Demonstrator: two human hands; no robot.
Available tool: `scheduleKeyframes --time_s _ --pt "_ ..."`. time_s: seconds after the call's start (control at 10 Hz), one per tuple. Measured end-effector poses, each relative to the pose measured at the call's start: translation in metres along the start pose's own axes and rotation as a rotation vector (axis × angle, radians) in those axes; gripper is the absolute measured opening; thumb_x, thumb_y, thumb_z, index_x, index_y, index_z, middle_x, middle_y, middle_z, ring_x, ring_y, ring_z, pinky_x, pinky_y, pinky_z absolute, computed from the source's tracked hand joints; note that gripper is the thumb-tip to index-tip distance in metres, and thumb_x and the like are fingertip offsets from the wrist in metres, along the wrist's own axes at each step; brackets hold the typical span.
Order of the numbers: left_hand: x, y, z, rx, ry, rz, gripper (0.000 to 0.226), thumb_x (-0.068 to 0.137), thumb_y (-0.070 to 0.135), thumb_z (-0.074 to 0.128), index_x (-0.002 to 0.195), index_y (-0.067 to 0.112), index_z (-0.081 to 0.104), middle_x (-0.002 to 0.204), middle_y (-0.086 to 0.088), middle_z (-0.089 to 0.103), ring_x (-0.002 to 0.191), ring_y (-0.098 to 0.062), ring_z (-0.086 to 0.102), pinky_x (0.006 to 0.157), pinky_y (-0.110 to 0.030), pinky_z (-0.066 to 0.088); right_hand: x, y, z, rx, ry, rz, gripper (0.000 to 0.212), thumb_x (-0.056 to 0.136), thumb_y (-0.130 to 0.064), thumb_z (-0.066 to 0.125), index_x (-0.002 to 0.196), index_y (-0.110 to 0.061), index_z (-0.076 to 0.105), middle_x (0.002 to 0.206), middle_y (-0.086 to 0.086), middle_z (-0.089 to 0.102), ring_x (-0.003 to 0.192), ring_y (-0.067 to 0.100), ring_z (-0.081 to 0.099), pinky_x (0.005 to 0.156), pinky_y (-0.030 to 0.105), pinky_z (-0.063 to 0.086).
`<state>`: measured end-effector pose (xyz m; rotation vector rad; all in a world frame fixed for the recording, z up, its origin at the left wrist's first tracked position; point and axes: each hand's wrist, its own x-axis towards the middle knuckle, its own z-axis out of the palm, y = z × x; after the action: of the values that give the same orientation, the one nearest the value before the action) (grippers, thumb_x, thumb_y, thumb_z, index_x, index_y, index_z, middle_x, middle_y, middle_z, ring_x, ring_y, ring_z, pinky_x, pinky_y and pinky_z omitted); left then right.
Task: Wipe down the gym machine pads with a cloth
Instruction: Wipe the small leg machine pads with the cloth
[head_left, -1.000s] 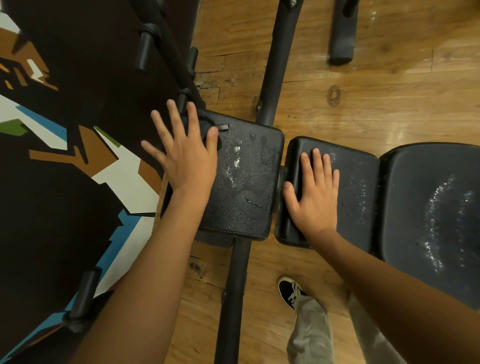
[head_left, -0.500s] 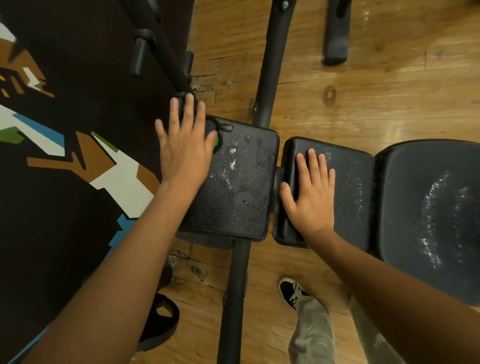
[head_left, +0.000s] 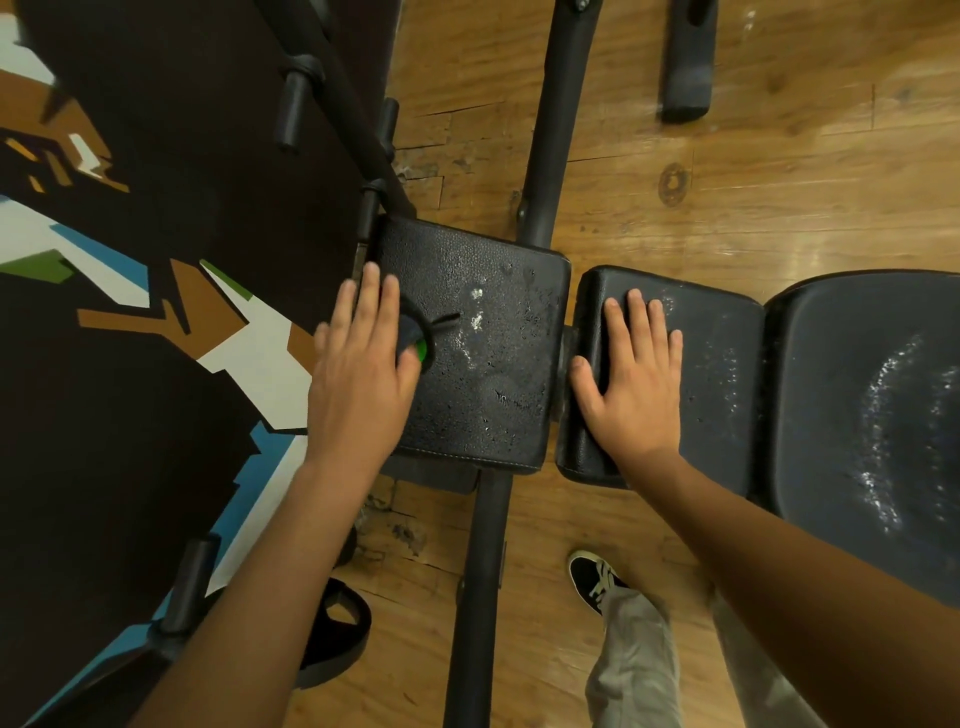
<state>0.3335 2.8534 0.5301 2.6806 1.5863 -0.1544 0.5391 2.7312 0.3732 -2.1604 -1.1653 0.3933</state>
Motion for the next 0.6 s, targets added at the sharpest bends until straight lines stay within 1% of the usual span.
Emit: scheduleKeyframes --time_s 0.1,0.2,0.3,0.4,0.6 --pt "-0.007 -0.003 0.001 0.018 -0.018 0.002 0.066 0.104 0.028 0.039 0.163 0.019 0.012 0.171 0.001 0.002 0.157 -0.02 -0.001 0.124 -0.054 0.018 0.0 0.0 0.0 -0.001 0.0 0.007 0.071 0.098 -0.048 0.044 0.159 -0.015 0.032 0.17 0.008 0.019 0.158 0.027 0.007 0.127 0.053 0.008" --pt "0.015 -0.002 0.001 0.023 0.001 0.007 0.065 0.104 0.032 0.038 0.163 0.018 0.015 0.171 -0.003 0.004 0.157 -0.025 -0.001 0.124 -0.057 0.016 0.0 0.0 0.0 -0.001 0.006 0.004 0.07 0.098 -0.048 0.044 0.159 -0.014 0.033 0.17 0.009 0.02 0.158 0.028 0.008 0.127 0.054 0.008" --pt "0.046 0.005 -0.001 0.039 0.01 -0.034 0.064 0.106 0.04 0.037 0.162 0.018 0.015 0.171 -0.003 0.003 0.157 -0.028 -0.001 0.123 -0.057 0.012 0.0 0.0 0.0 0.002 0.01 0.001 0.07 0.098 -0.047 0.045 0.159 -0.013 0.034 0.169 0.01 0.02 0.158 0.028 0.009 0.127 0.055 0.009" --pt "0.05 0.008 0.002 0.063 0.021 -0.045 0.066 0.107 0.045 0.035 0.163 0.017 0.014 0.171 -0.003 0.003 0.157 -0.029 0.0 0.123 -0.056 0.014 0.0 -0.001 0.0 0.001 0.007 0.003 0.07 0.098 -0.047 0.045 0.159 -0.013 0.034 0.169 0.01 0.02 0.158 0.028 0.009 0.127 0.055 0.009" --pt "-0.017 0.004 0.009 0.103 0.009 0.005 0.066 0.104 0.037 0.037 0.163 0.017 0.014 0.171 -0.003 0.006 0.157 -0.025 0.006 0.122 -0.059 0.021 0.0 0.0 -0.001 0.002 -0.003 0.003 0.071 0.098 -0.048 0.044 0.159 -0.014 0.033 0.17 0.009 0.02 0.158 0.028 0.008 0.127 0.054 0.008"
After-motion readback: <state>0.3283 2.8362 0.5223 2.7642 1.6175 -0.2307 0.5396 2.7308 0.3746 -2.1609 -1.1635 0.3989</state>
